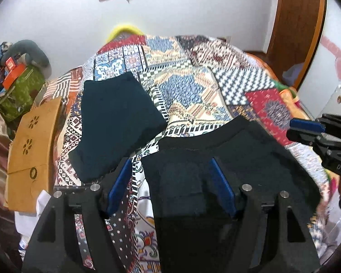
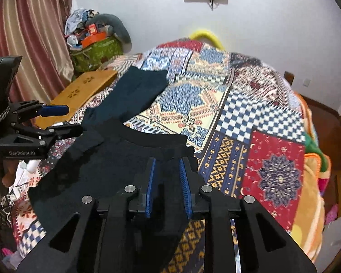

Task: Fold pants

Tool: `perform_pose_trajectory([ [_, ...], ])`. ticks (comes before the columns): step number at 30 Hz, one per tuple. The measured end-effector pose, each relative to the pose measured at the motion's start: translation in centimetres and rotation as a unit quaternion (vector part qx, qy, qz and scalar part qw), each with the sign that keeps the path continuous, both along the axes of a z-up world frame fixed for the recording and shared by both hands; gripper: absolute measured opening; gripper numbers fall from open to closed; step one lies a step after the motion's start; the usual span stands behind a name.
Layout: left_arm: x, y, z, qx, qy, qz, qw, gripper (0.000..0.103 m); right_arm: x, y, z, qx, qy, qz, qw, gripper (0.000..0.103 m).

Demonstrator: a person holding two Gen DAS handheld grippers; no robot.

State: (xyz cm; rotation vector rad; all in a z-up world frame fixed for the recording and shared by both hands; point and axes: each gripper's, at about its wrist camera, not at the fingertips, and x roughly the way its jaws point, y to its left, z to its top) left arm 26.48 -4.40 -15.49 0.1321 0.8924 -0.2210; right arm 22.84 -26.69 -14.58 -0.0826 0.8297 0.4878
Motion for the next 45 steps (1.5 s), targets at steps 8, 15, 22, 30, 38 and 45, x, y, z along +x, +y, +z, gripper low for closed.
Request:
perform_pose_trajectory([
  [8, -2.2, 0.9, 0.8, -0.024, -0.007, 0.013, 0.9996, 0.078, -3.5, -0.8, 1.2, -0.013, -0.044, -0.019, 0.999, 0.053],
  [15, -3.0, 1.7, -3.0, -0.028, 0.05, 0.005, 0.9983, 0.078, -4.3, -1.7, -0.8, 0.018, 0.012, -0.031, 0.999, 0.067],
  [22, -1.8, 2.3, -6.8, -0.087, 0.123, 0.003, 0.9886, 0.085, -3.2, -1.2, -4.9, 0.03, 0.083, -0.018, 0.996, 0.068],
  [30, 0.3, 2.4, -8.9, -0.157, 0.178, 0.002, 0.9715, 0.094, -0.1, -1.6, -8.0, 0.109, 0.172, 0.009, 0.979, 0.068],
  [38, 2.0, 2.0, -9.2, -0.169, 0.185, 0.006, 0.9679, 0.088, 0.8, -1.1, -8.7, 0.142, 0.195, 0.026, 0.97, 0.062],
  [45, 1.4, 1.2, -8.1, -0.148, 0.159, -0.008, 0.9761, 0.06, 0.7, -0.6, -8.0, 0.15, 0.191, 0.02, 0.97, 0.033],
])
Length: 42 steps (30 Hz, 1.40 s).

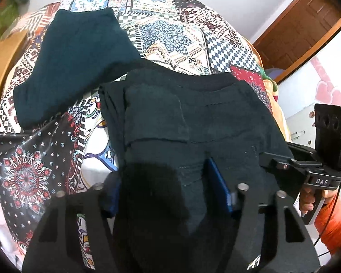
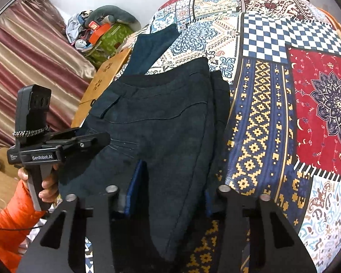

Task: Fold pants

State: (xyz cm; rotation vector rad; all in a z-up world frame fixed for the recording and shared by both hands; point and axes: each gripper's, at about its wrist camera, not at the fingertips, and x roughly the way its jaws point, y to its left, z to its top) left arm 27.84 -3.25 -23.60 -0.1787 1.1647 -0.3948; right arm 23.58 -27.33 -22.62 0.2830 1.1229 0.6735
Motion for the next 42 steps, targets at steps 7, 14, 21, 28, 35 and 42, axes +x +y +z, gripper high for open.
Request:
perform_pose_trajectory([
  [7, -3.4, -0.8, 1.8, 0.049, -0.041, 0.0, 0.9979, 0.04, -1.6, 0.2, 1.7, -0.023, -0.047, -0.009, 0.999, 0.021],
  [14, -5.7, -0.6, 4.7, 0.057, -0.081, -0.003, 0.9951, 0.024, -2.9, 1.4, 4.3, -0.045, -0.081, 0.018, 0.996, 0.018],
  [21, -6.8, 1.4, 9.6, 0.061, -0.142, 0.016, 0.9878, 0.024, -2.6, 3.5, 8.9, -0.055, -0.147, 0.047, 0.986, 0.018],
  [28, -5.2, 4.4, 14.1, 0.077, -0.206, 0.044, 0.9745, 0.024, -0.3, 6.1, 12.0, -0.04, -0.2, 0.056, 0.977, 0.018],
  [35, -0.5, 7.9, 15.9, 0.088, -0.244, 0.071, 0.9632, 0.024, 4.2, 9.4, 13.2, -0.025, -0.234, 0.056, 0.97, 0.018],
  [42, 5.9, 10.8, 14.5, 0.103, -0.27, 0.086, 0.9535, 0.024, 9.8, 12.7, 12.4, -0.029, -0.252, 0.048, 0.966, 0.018],
])
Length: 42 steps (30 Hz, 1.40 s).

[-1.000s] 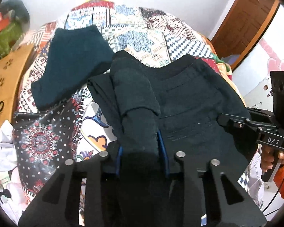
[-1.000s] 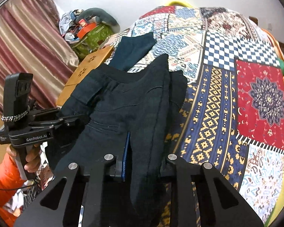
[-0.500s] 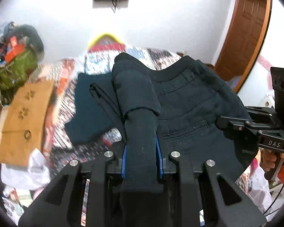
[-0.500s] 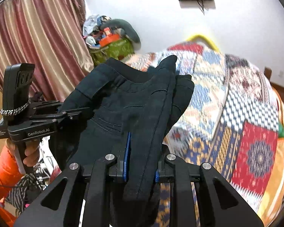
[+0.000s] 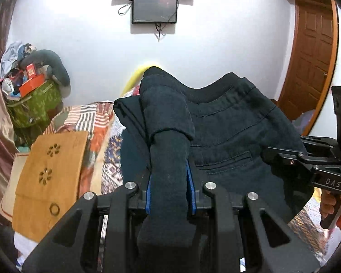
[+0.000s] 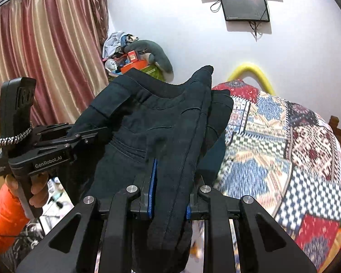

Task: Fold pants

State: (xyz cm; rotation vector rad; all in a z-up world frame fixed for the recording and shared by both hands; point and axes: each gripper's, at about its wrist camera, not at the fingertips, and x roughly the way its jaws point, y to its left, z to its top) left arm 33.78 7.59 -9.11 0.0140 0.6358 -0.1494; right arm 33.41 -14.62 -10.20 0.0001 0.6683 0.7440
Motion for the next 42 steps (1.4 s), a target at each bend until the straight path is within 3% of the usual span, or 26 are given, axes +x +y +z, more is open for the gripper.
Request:
perform_pose_trajectory([
  [9, 8.7, 2.9, -7.8, 0.027, 0.038, 0.029, 0.9985, 0.024, 7.2, 4.5, -5.7, -0.051, 0.026, 0.003, 0.998, 0.017],
  [16, 13.9, 4.7, -16.2, 0.012, 0.134, 0.04, 0.9901, 0.027, 11.7, 6.6, -12.6, -0.085, 0.108, 0.002, 0.99, 0.018],
  [18, 14.8, 4.7, -19.1, 0.025, 0.169, 0.043, 0.9843, 0.031, 12.2, 6.7, -14.3, -0.103, 0.128, -0.007, 0.986, 0.025],
  [21, 14.7, 4.4, -20.4, 0.029, 0.175, 0.052, 0.9827, 0.042, 12.3, 6.5, -15.1, -0.128, 0.151, -0.008, 0.98, 0.035],
  [26, 14.0, 4.7, -18.8, 0.017, 0.192, 0.075, 0.9784, 0.046, 10.7, 5.4, -13.9, -0.152, 0.16, -0.013, 0.975, 0.051],
  [30, 12.2, 5.5, -16.5, 0.008, 0.193, 0.089, 0.9771, 0.046, 8.4, 4.6, -11.4, -0.16, 0.137, -0.017, 0.977, 0.051],
  [36, 6.2, 5.3, -8.6, 0.007, 0.143, 0.088, 0.9857, 0.047, 2.9, 3.0, -4.5, -0.134, 0.08, -0.014, 0.988, 0.051],
  [42, -2.4, 4.0, 1.5, -0.008, 0.054, 0.076, 0.9956, 0.048, -2.9, 1.5, 3.8, -0.08, 0.003, -0.018, 0.997, 0.051],
])
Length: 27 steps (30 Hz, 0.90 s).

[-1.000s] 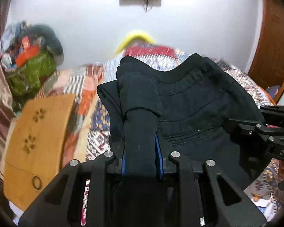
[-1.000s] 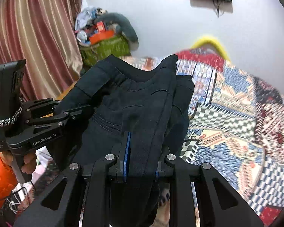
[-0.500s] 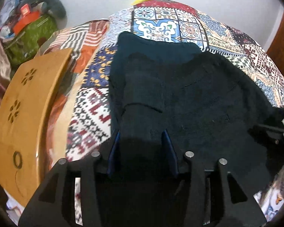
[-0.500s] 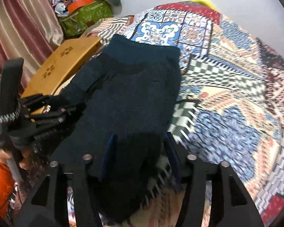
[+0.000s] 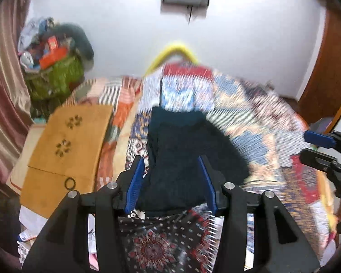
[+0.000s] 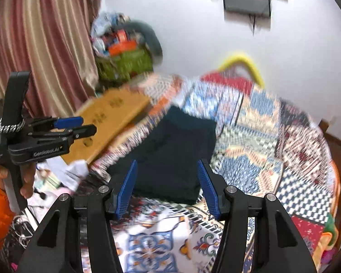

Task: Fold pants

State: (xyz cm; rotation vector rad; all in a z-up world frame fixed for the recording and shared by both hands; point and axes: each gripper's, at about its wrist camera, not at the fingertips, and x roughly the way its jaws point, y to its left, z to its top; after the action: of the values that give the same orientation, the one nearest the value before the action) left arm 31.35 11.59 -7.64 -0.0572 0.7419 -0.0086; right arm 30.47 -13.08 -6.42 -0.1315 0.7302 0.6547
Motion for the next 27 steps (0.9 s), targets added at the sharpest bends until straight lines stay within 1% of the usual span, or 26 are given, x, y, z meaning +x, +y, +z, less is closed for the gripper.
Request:
perform_pose_trajectory([
  [4, -5.9, -1.9, 5.3, 0.008, -0.061, 0.0, 0.9981, 0.049, -4.4, -0.9, 4.4, 0.04, -0.055, 0.006, 0.998, 0.051],
  [6, -8.7, -2.9, 7.4, 0.01, -0.09, -0.002, 0.9959, 0.049, -7.0, -1.5, 6.5, 0.056, -0.087, 0.006, 0.995, 0.051],
  [9, -13.1, -4.5, 9.9, 0.014, -0.133, -0.004, 0.9909, 0.051, -10.5, -2.1, 8.4, 0.078, -0.128, 0.003, 0.989, 0.051],
  [10, -14.9, -5.1, 10.6, 0.013, -0.151, -0.005, 0.9884, 0.054, -11.5, -2.3, 8.8, 0.085, -0.139, 0.001, 0.987, 0.051],
  [13, -18.4, -6.2, 11.6, 0.008, -0.184, -0.002, 0.9829, 0.057, -14.6, -3.3, 9.6, 0.11, -0.168, -0.002, 0.98, 0.051],
  [16, -21.5, -7.4, 11.9, 0.019, -0.215, 0.008, 0.9763, 0.058, -17.0, -4.1, 9.6, 0.125, -0.19, -0.012, 0.974, 0.051],
  [18, -23.3, -8.5, 11.8, 0.039, -0.239, 0.01, 0.9702, 0.063, -18.4, -4.4, 9.4, 0.132, -0.199, -0.022, 0.971, 0.051],
  [19, -24.2, -9.1, 11.7, 0.049, -0.251, 0.009, 0.9666, 0.069, -18.9, -4.5, 9.2, 0.133, -0.203, -0.025, 0.97, 0.053],
  [20, -24.9, -9.5, 11.5, 0.053, -0.262, 0.009, 0.9634, 0.08, -19.2, -4.6, 9.1, 0.132, -0.206, -0.029, 0.969, 0.059],
  [21, -25.4, -9.8, 11.4, 0.056, -0.27, 0.01, 0.9613, 0.085, -19.7, -4.7, 8.9, 0.128, -0.214, -0.039, 0.968, 0.069],
  [22, -25.9, -10.1, 11.2, 0.057, -0.276, 0.01, 0.9594, 0.095, -20.1, -4.7, 8.7, 0.126, -0.221, -0.049, 0.966, 0.074],
  [23, -26.2, -10.3, 11.0, 0.059, -0.28, 0.01, 0.9581, 0.1, -20.2, -4.8, 8.6, 0.125, -0.224, -0.055, 0.965, 0.085],
  [24, -26.5, -10.4, 10.9, 0.06, -0.285, 0.012, 0.9567, 0.1, -20.3, -4.8, 8.4, 0.125, -0.226, -0.061, 0.964, 0.089],
  [25, -26.7, -10.4, 10.7, 0.06, -0.287, 0.015, 0.9559, 0.101, -20.4, -4.9, 8.3, 0.126, -0.225, -0.065, 0.964, 0.09],
  [27, -26.7, -10.4, 10.4, 0.051, -0.283, 0.015, 0.9578, 0.103, -20.7, -5.1, 8.3, 0.128, -0.223, -0.073, 0.964, 0.097],
])
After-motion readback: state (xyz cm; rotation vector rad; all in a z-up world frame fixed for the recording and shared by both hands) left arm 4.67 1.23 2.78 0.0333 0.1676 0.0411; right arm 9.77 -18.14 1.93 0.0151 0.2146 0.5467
